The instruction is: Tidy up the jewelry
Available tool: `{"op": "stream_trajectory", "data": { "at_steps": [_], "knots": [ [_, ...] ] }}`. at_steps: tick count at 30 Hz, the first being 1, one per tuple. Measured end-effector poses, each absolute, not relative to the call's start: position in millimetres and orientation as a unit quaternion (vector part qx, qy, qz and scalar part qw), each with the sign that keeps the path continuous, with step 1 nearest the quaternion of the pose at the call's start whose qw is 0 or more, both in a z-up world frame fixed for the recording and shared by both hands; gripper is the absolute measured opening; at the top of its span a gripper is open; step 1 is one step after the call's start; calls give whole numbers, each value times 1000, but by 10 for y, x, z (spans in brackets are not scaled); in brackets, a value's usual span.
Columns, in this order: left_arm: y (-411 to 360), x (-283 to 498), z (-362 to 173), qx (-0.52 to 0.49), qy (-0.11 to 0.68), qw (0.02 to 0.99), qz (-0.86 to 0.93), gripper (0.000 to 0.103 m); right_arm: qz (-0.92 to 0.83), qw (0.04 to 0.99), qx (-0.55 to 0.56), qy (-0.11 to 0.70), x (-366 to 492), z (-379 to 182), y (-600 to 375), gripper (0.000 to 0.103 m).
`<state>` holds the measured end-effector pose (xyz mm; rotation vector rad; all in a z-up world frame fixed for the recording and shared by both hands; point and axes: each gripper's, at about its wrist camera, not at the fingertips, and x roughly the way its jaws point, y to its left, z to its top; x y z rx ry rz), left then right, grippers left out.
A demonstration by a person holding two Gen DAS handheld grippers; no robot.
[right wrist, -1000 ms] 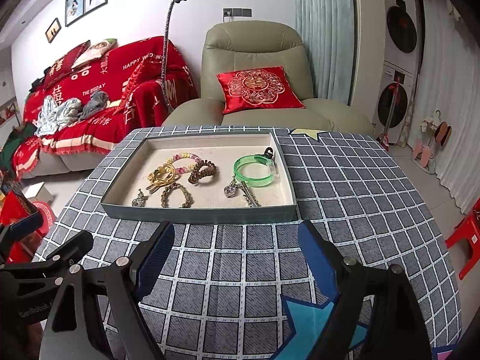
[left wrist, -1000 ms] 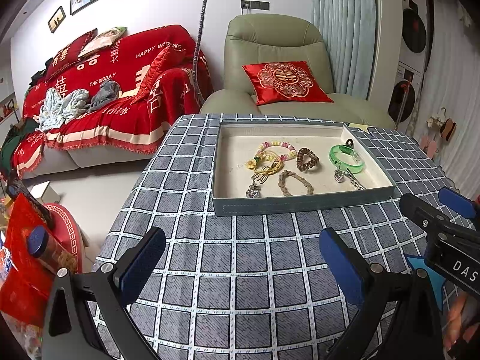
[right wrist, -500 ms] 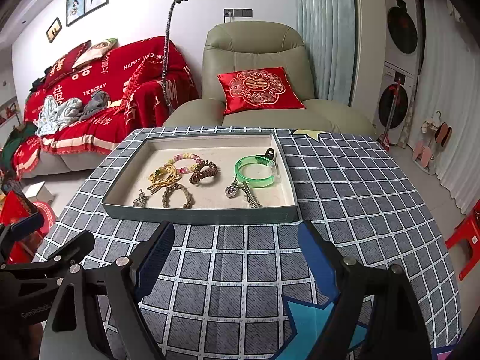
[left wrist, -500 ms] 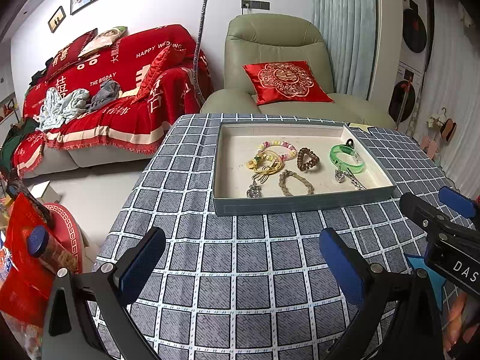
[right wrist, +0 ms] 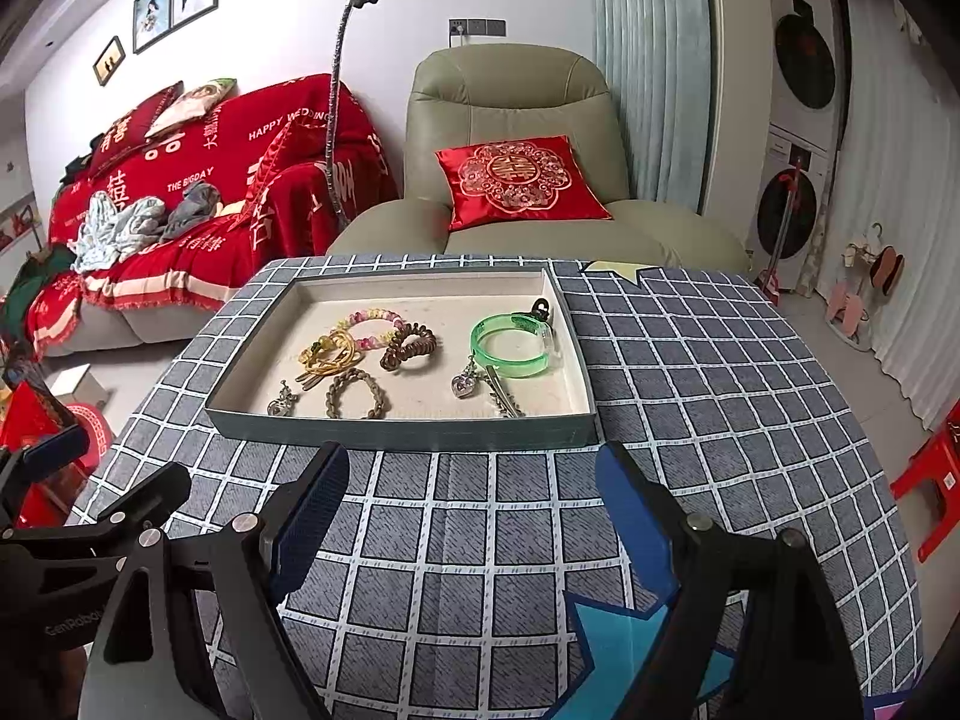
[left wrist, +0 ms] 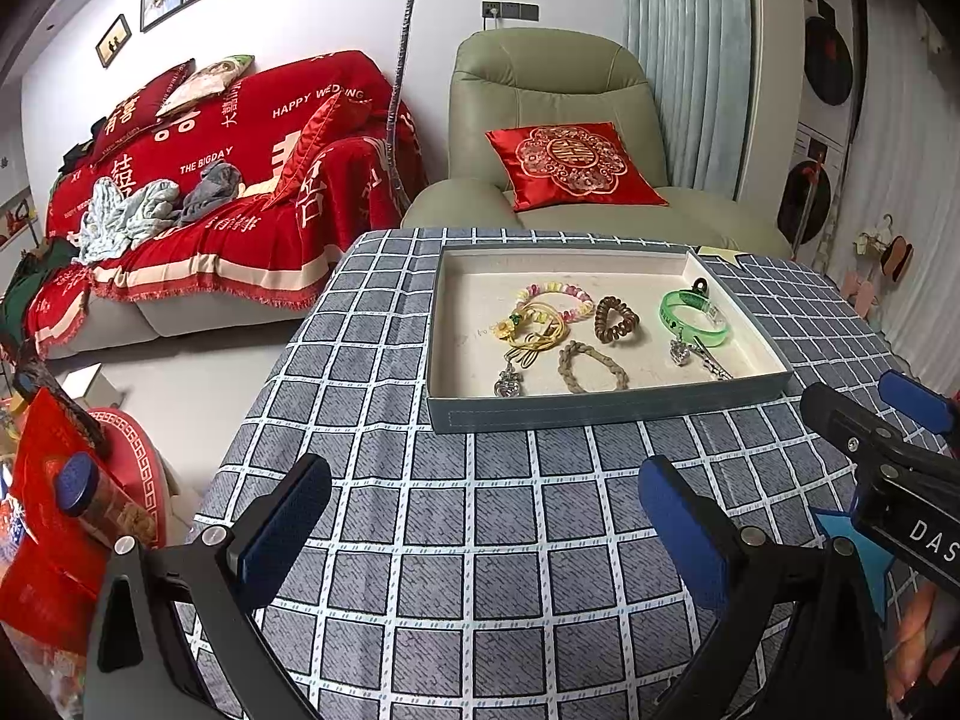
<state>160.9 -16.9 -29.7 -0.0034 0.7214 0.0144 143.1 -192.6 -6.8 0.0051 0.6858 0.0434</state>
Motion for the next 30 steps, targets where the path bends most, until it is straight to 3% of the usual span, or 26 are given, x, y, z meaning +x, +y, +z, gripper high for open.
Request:
{"op": "stream_trajectory", "data": {
  "at_steps": [30],
  "knots": [
    [-164, 1617, -303, -2, 355, 935, 8, 103, 21, 942, 2, 336, 1429, -71, -1911, 86]
  ]
}}
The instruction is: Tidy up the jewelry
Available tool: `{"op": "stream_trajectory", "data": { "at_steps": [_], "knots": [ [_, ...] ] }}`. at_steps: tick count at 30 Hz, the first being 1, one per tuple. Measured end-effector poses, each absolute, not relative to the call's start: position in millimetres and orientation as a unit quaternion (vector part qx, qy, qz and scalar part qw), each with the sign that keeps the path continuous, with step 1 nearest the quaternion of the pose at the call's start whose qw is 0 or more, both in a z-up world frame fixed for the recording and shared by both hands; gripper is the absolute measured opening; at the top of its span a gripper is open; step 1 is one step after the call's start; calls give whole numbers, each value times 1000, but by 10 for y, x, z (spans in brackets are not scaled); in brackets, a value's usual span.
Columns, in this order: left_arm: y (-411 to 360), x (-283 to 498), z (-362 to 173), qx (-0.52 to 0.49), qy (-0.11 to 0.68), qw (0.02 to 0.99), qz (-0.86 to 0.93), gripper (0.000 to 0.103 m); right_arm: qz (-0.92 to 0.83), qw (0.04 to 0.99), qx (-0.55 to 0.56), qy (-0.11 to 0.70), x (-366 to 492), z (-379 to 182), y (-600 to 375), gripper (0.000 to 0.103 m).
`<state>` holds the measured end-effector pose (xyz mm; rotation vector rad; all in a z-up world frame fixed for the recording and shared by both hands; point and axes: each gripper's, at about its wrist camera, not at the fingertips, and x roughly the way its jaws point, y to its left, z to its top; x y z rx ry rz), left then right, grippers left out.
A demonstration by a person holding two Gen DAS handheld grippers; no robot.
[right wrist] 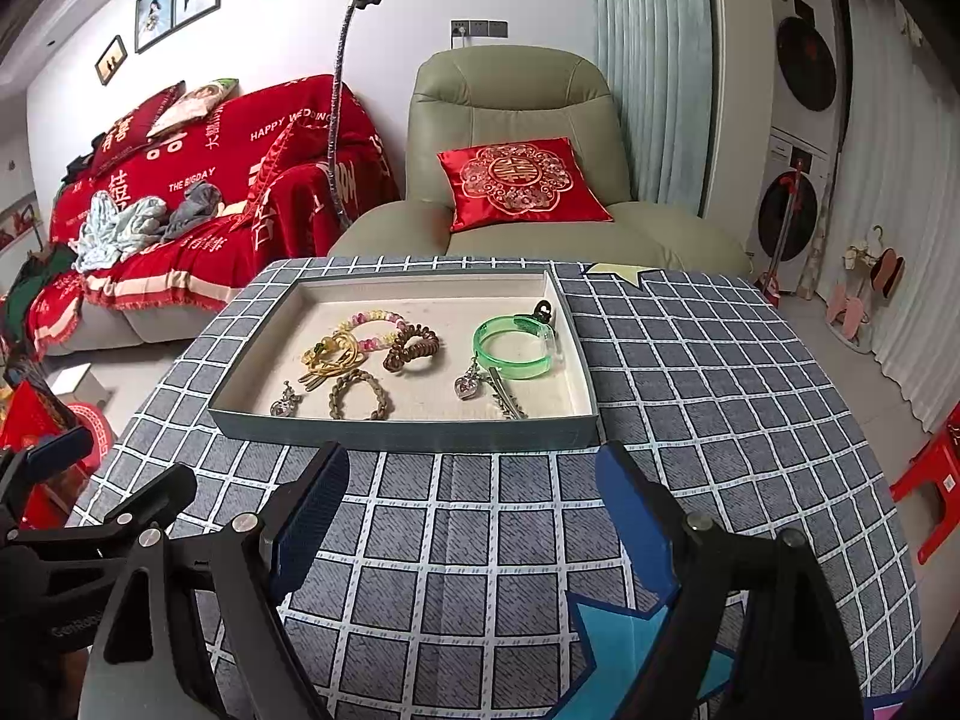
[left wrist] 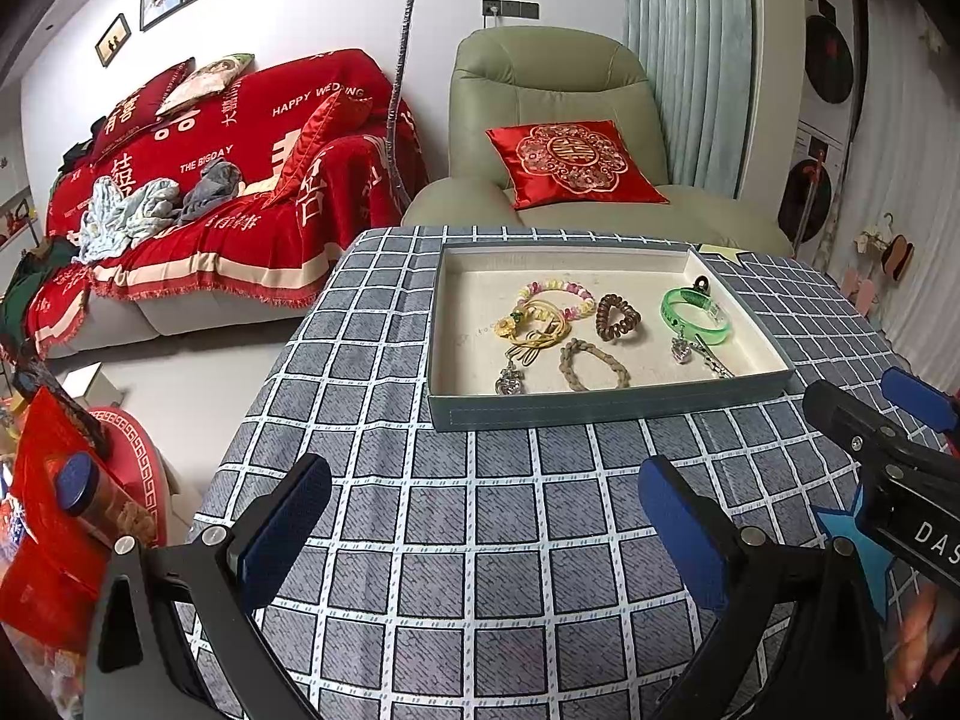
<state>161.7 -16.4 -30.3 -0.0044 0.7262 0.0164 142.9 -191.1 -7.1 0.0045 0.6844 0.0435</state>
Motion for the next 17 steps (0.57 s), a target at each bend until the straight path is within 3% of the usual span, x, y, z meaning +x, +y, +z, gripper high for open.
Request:
{"op": "stream_trajectory", "data": {
  "at_steps": [17],
  "knots": [
    [-164, 1605, -302, 0, 353, 936, 2, 103, 22, 941, 2, 336, 1432, -63, -1892, 86]
  ]
}}
